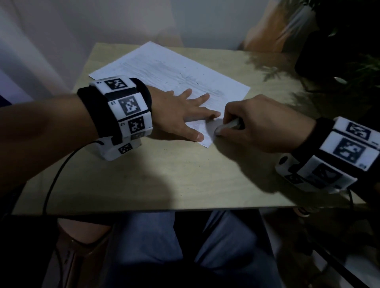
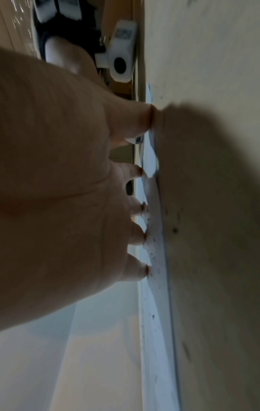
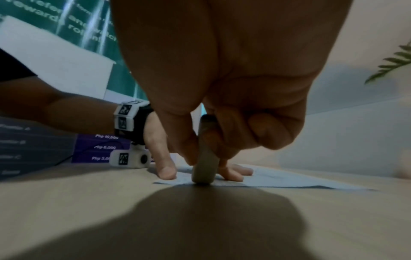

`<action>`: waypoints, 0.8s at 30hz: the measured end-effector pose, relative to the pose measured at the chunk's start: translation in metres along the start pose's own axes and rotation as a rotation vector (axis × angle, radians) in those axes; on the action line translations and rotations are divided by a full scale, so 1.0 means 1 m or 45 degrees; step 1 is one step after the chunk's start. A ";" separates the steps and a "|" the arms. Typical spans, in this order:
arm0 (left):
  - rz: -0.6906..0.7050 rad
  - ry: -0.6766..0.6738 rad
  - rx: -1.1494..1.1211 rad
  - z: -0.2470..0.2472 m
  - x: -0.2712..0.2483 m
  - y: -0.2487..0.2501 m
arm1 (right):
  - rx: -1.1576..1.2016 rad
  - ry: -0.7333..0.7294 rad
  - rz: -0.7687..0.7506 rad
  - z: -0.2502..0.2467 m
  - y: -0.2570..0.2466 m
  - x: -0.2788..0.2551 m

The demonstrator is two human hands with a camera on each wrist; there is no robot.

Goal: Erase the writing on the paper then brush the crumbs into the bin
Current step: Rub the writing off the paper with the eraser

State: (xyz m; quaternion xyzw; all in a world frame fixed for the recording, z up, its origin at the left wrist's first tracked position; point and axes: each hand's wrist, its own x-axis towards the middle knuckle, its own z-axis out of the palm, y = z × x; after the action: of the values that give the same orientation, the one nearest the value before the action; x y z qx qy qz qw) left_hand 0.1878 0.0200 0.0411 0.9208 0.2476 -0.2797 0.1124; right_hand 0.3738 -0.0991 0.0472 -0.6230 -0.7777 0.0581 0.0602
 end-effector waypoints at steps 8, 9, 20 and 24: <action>-0.005 0.003 0.001 0.000 0.000 0.001 | 0.012 -0.055 0.033 -0.004 0.001 0.003; -0.004 0.006 -0.005 0.000 0.000 0.001 | -0.013 -0.033 0.021 -0.002 0.000 0.003; 0.015 -0.001 -0.027 -0.001 0.000 -0.001 | 0.033 -0.049 -0.050 -0.002 -0.006 -0.002; 0.021 -0.003 -0.031 -0.001 0.001 -0.001 | 0.148 -0.149 -0.062 -0.007 -0.011 -0.003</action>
State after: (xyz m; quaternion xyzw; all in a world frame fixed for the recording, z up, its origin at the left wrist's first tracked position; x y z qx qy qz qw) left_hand 0.1877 0.0216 0.0412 0.9211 0.2431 -0.2767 0.1261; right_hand 0.3648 -0.1042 0.0564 -0.5948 -0.7903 0.1381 0.0520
